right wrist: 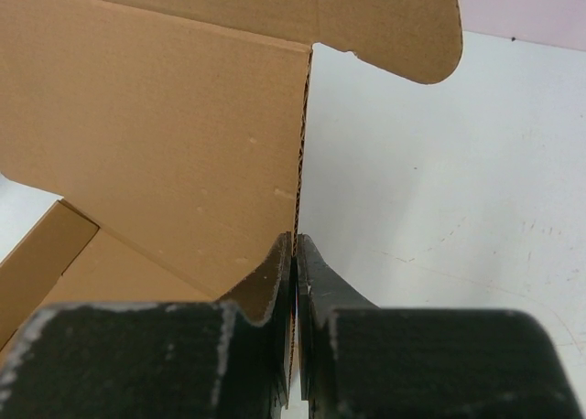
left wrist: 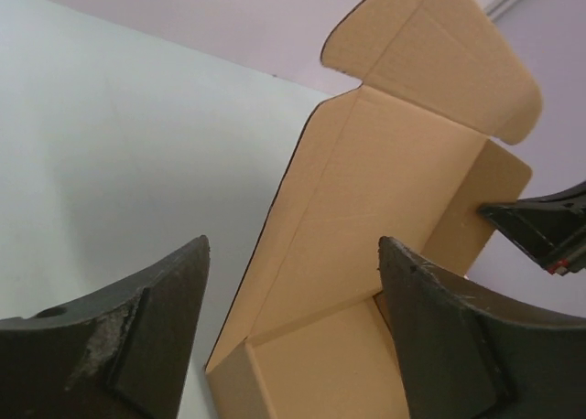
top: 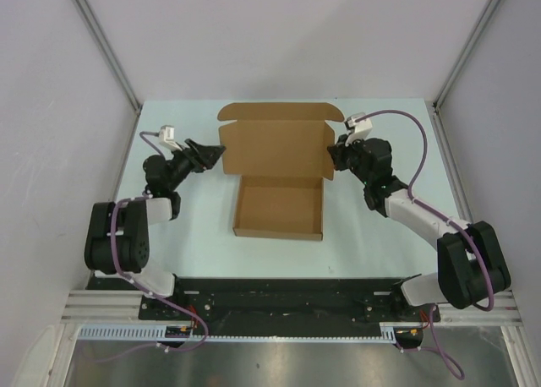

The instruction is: Fold the paper box

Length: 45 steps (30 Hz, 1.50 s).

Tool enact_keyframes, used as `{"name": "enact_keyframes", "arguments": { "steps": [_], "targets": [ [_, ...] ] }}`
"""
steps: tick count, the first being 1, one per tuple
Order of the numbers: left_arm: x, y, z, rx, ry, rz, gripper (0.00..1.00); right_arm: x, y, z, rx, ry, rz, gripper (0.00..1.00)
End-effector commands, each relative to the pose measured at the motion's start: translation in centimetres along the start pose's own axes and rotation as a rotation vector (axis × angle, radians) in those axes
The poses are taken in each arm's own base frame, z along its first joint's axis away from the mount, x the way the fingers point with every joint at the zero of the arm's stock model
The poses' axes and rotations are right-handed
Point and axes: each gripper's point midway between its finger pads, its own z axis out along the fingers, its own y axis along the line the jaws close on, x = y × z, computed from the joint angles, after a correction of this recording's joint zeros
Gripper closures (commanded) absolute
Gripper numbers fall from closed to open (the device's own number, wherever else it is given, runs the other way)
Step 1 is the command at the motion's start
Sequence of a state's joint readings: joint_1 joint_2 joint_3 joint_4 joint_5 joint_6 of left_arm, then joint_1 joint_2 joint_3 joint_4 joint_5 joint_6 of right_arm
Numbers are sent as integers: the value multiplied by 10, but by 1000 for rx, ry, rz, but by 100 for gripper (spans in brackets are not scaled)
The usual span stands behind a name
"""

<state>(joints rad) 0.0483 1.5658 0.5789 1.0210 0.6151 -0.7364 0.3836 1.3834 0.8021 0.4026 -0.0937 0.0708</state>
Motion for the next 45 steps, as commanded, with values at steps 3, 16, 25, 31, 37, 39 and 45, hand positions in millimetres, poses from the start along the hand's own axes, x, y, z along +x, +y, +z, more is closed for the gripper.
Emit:
{"name": "enact_keyframes", "arguments": {
  "steps": [3, 16, 25, 31, 37, 39, 45],
  "targets": [
    [-34, -44, 14, 254, -85, 56, 16, -16, 9, -6, -18, -46, -47, 98],
    [-29, -40, 27, 245, -42, 139, 56, -12, 10, -3, -15, -42, -25, 98],
    [-31, -28, 31, 167, -44, 160, 39, -12, 12, -4, -19, -38, -28, 98],
    [-19, -28, 38, 185, -1, 149, 53, -13, 16, -4, -32, -43, -21, 98],
    [-8, -30, 47, 203, 29, 136, 49, -11, 21, -3, -45, -37, -24, 98],
    [-3, -28, 50, 187, 42, 146, 41, -10, 20, -2, -40, -36, -24, 98],
    [-2, -28, 50, 180, 38, 150, 64, -11, 20, -3, -37, -37, -25, 98]
  ]
}}
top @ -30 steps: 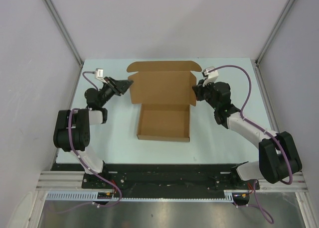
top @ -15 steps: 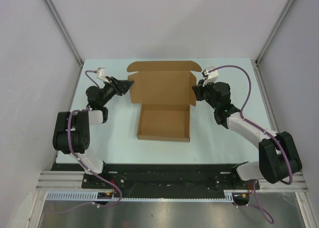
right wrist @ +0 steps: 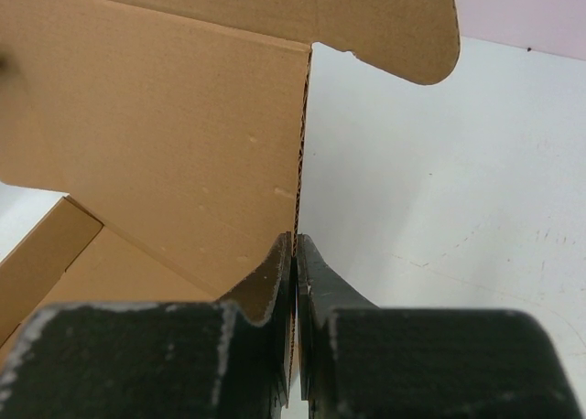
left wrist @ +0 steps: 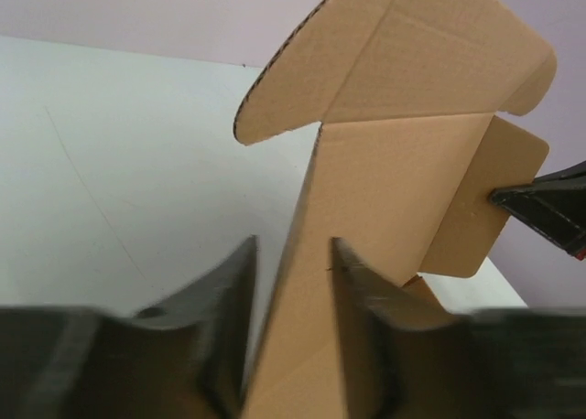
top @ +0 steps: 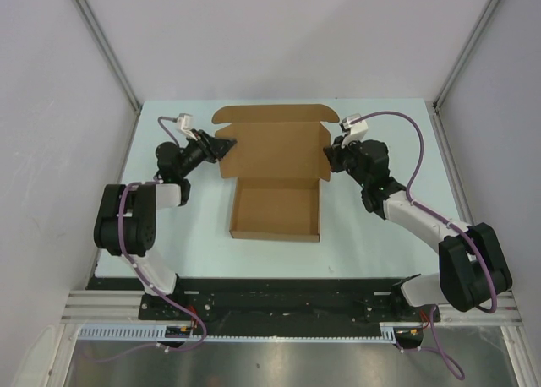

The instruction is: Fold the paper box

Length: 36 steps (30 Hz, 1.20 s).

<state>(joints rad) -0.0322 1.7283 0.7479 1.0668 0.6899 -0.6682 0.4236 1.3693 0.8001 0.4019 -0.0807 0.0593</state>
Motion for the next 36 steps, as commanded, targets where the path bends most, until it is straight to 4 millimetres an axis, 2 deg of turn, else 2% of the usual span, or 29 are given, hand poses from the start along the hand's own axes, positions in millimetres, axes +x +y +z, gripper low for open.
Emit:
{"name": "enact_keyframes", "arguments": {
  "steps": [1, 2, 4, 5, 6, 9, 14, 16, 17, 20, 22, 26, 27, 28, 30, 31, 32, 33, 34, 35, 36],
  "targets": [
    [-12, -8, 5, 29, -30, 54, 67, -8, 4, -1, -8, -28, -6, 98],
    [-15, -11, 3, 31, -39, 58, 69, -9, 4, -1, -7, -30, -6, 98],
    [-14, -11, 0, 13, -44, 56, 66, -10, 3, -2, -1, -32, -6, 98],
    [-17, -12, -1, 9, -47, 70, 61, -12, 3, -2, -1, -35, -7, 98],
    [-17, -11, -2, -4, -39, 65, 52, -12, 3, -3, 2, -37, -8, 98],
    [-26, -15, -6, -17, -59, 83, 44, -15, 2, -5, 5, -41, -8, 98],
    [-41, -19, -9, -32, -83, 112, 44, -13, 2, -6, 4, -34, -11, 98],
    [-39, -19, -9, -30, -75, 113, 50, -13, 2, -6, 4, -33, -9, 98],
    [-37, -17, -10, -41, -71, 106, 59, -12, 2, -5, 3, -30, -9, 98],
    [-29, -12, -12, -53, -62, 97, 72, -13, 4, -5, -1, -34, -8, 98],
    [-24, -12, -12, -51, -52, 97, 76, -13, 4, -5, -2, -34, -6, 98],
    [-21, -22, -12, -49, -54, 115, 95, -15, 6, -7, 8, -39, 0, 98],
    [-20, -25, -12, -52, -56, 124, 97, -16, 7, -7, 12, -41, 0, 98],
    [-22, -36, -11, -42, -69, 152, 98, -17, 7, -8, 18, -40, 3, 98],
    [-16, -42, -12, -72, -72, 172, 100, -16, 12, -12, 26, -34, 1, 98],
    [-22, -50, -16, -79, -90, 214, 100, -16, 8, -13, 55, -32, -3, 98],
    [-14, -49, -20, -105, -76, 216, 100, -15, 11, -16, 70, -26, -4, 98],
    [-18, -47, -22, -145, -103, 232, 100, -14, 11, -17, 80, -23, -3, 98],
    [-21, -58, -24, -141, -123, 272, 100, -15, 13, -18, 85, -24, -4, 98],
    [-17, -57, -28, -162, -120, 283, 100, -14, 11, -19, 110, -19, -6, 99],
    [-21, -68, -30, -156, -141, 305, 100, -13, 17, -22, 107, -21, -9, 99]
  ]
}}
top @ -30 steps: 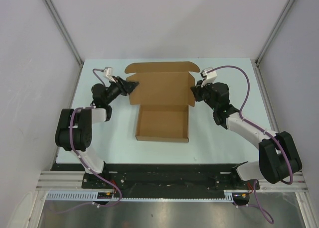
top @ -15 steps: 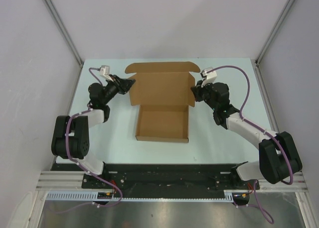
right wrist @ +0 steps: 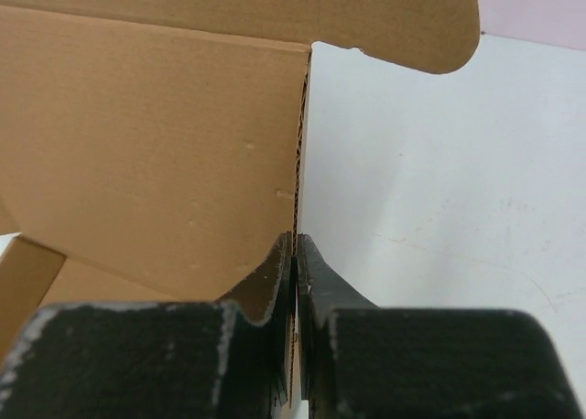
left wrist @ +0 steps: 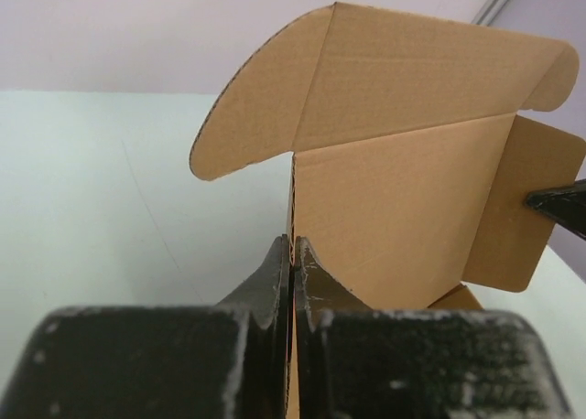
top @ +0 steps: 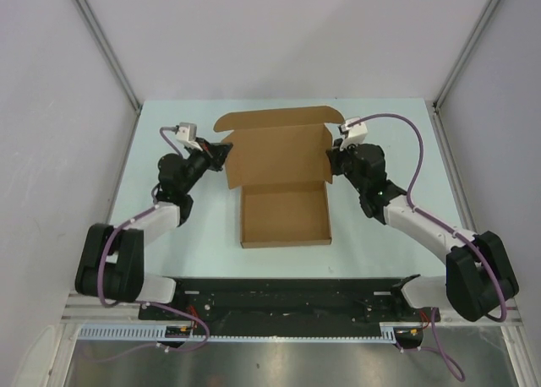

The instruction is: Fold the paper box

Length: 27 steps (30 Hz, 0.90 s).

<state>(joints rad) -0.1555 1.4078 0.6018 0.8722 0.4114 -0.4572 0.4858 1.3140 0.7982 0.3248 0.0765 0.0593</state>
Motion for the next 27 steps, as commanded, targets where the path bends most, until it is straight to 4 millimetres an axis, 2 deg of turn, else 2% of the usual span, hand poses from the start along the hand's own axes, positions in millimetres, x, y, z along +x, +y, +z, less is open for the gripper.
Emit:
{"name": "enact_keyframes", "arguments": {
  "steps": [1, 3, 5, 6, 8, 11, 13, 14, 18, 21, 27],
  "targets": [
    [-23, -19, -12, -68, -98, 133, 100, -11, 16, -13, 17, -38, 3, 99],
    [-27, -24, -18, -83, -125, 153, 99, -16, 19, -19, 33, -68, 4, 100],
    [-30, -21, -24, -130, -151, 176, 99, -11, 17, -23, 59, -73, 5, 100],
    [-33, -27, -26, -127, -167, 185, 99, -12, 17, -26, 66, -83, 6, 100],
    [-31, -24, -32, -170, -190, 210, 99, -5, 18, -30, 84, -83, 8, 100],
    [-30, -29, -36, -189, -215, 238, 99, 6, 21, -36, 91, -78, 8, 100],
    [-27, -33, -36, -185, -217, 248, 99, 8, 21, -38, 101, -74, 25, 94],
    [-26, -32, -36, -188, -214, 248, 99, 9, 20, -39, 101, -69, 26, 85],
    [-28, -33, -34, -183, -211, 273, 99, -3, 18, -44, 104, -103, 36, 66],
    [-28, -33, -35, -179, -211, 281, 99, -12, 11, -45, 106, -126, 50, 62],
    [-25, -34, -38, -170, -220, 288, 100, -25, 1, -43, 108, -156, 77, 61]
  ]
}}
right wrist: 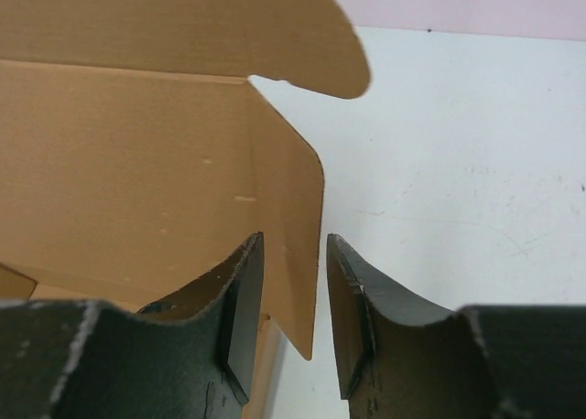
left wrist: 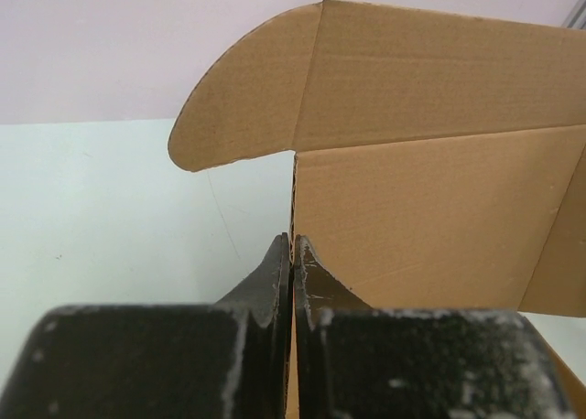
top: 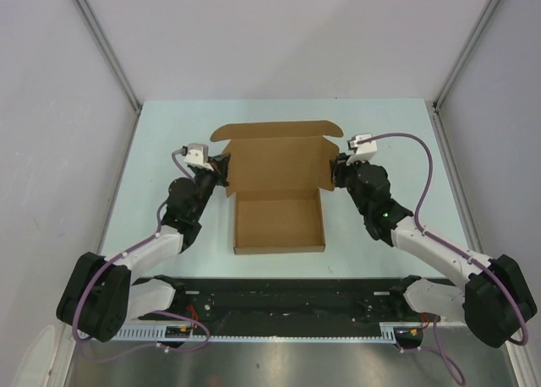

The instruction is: Fold the paper box

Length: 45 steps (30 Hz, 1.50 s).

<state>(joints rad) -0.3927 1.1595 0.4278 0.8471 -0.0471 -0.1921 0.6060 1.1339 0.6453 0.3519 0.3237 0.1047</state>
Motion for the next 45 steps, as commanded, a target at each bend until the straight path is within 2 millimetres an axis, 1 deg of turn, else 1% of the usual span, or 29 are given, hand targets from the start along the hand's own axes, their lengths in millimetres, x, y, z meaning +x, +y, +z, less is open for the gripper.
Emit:
{"name": "enact_keyframes", "arguments": {
  "steps": [1, 2, 3, 5, 6, 8, 9, 10, 11, 12, 14, 15, 17, 19, 20, 21, 24, 25, 27, 29, 32, 33, 34, 35, 36, 38, 39, 44, 45],
  "targets": [
    [-28, -5, 0, 15, -107, 27, 100, -30, 1, 3, -21, -82, 46, 61],
    [-28, -5, 0, 15, -104, 27, 100, -31, 2, 4, -26, -83, 51, 61],
    [-28, -6, 1, 18, -105, 27, 99, -29, 0, 8, -23, -71, 49, 61],
    [-27, -6, 1, 19, -104, 27, 100, -31, 5, 12, -46, -69, 52, 60],
    [-26, -6, 1, 20, -99, 29, 100, -27, 5, 16, -46, -60, 53, 59],
    [-25, -6, 1, 21, -97, 32, 100, -30, 8, 19, -64, -73, 62, 57],
    [-25, -6, 1, 19, -97, 35, 100, -28, 10, 22, -82, -67, 65, 56],
    [-25, -6, 2, 20, -99, 35, 100, -28, 7, 25, -79, -66, 67, 56],
    [-23, -6, 2, 25, -95, 37, 100, -33, 7, 28, -78, -74, 71, 56],
    [-23, -7, 2, 28, -93, 37, 100, -33, 10, 29, -100, -71, 75, 56],
    [-23, -8, 3, 34, -92, 39, 100, -38, 6, 35, -103, -86, 83, 58],
    [-21, -8, 3, 33, -89, 38, 100, -38, 8, 37, -114, -86, 86, 58],
    [-20, -8, 4, 37, -85, 44, 100, -37, 4, 42, -109, -80, 92, 59],
    [-19, -9, 5, 46, -82, 49, 100, -42, 3, 45, -117, -98, 105, 60],
    [-17, -9, 5, 46, -77, 53, 100, -39, 0, 49, -110, -93, 110, 59],
    [-17, -10, 6, 49, -79, 59, 100, -42, -1, 51, -110, -102, 112, 59],
    [-16, -8, 5, 44, -76, 68, 100, -41, -10, 58, -93, -100, 126, 56],
    [-15, -9, 5, 47, -75, 72, 100, -42, -12, 59, -93, -101, 132, 52],
    [-15, -7, 4, 45, -75, 83, 100, -43, -18, 61, -103, -103, 147, 50],
    [-15, -8, 5, 46, -73, 85, 100, -45, -23, 63, -100, -110, 153, 45],
    [-14, -10, 5, 58, -75, 87, 99, -47, -29, 65, -144, -111, 173, 40],
    [-14, -10, 5, 60, -73, 87, 100, -50, -23, 64, -198, -118, 180, 40],
    [-13, -9, 5, 58, -72, 87, 100, -51, -26, 65, -208, -120, 183, 41],
    [-14, -10, 5, 60, -74, 89, 100, -54, -23, 66, -232, -127, 181, 41],
    [-13, -9, 5, 58, -75, 89, 100, -54, -16, 65, -276, -122, 177, 42],
    [-12, -9, 6, 58, -70, 92, 100, -53, -10, 67, -311, -115, 178, 43],
    [-13, -9, 6, 58, -73, 92, 100, -53, -4, 65, -342, -113, 180, 44],
    [-11, -7, 7, 54, -65, 99, 100, -43, 5, 68, -382, -82, 172, 50],
    [-10, -7, 7, 53, -63, 97, 100, -42, 6, 69, -384, -80, 174, 55]
  ]
}}
